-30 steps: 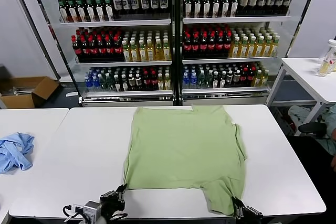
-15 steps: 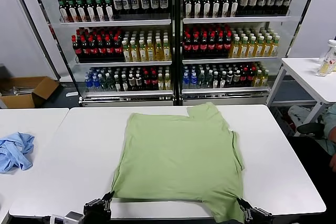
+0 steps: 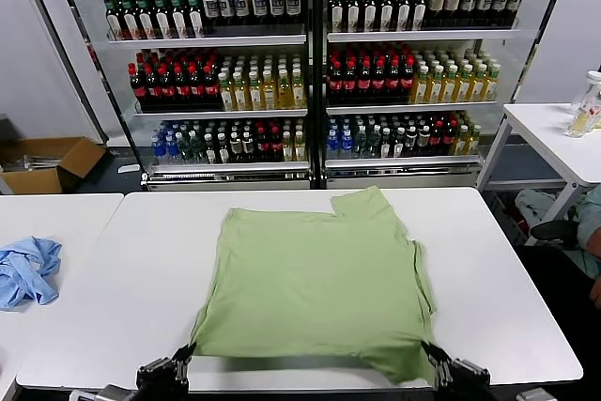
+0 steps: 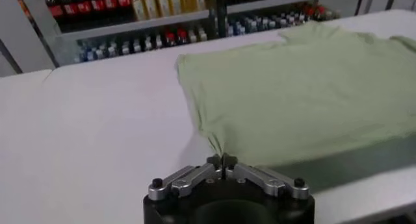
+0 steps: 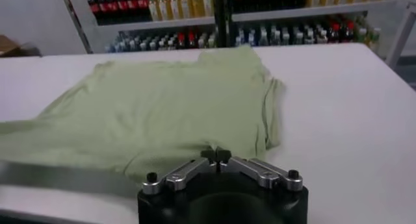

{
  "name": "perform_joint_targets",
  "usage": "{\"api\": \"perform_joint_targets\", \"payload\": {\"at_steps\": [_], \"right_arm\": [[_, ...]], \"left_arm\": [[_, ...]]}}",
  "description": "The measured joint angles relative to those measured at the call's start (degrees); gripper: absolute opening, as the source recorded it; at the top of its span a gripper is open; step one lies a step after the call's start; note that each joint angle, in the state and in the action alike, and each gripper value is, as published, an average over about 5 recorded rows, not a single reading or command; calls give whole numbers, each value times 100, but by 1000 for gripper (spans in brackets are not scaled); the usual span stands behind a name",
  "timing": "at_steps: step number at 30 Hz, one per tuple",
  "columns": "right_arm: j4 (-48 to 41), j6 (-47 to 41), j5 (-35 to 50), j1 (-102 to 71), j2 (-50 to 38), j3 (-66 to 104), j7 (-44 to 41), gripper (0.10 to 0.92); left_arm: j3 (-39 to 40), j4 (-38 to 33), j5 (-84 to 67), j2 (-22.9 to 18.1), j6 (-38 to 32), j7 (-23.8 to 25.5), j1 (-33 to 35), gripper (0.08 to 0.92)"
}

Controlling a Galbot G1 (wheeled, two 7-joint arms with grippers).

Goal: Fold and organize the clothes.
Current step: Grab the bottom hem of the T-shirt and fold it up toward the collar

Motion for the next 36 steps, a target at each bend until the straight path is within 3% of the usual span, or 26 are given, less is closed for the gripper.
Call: {"api": "perform_joint_targets", "payload": {"at_steps": [12, 26, 30, 36], "right_arm": [[-1021, -207, -186, 1703, 38, -761, 200, 107], [-2091, -271, -641, 2867, 304, -1690, 214, 113], [-2249, -283, -763, 2966, 375, -1844, 203, 181], [-2286, -299, -819, 2977, 378, -1856, 201, 354]], "left_arm": [[312, 1174, -513, -35, -351, 589, -1526, 83], [981, 2764, -486, -311, -568, 857, -3152, 83], [1117, 3154, -370, -397, -591, 872, -3452, 107], [1221, 3509, -109, -480, -651, 878, -3641, 268]]}}
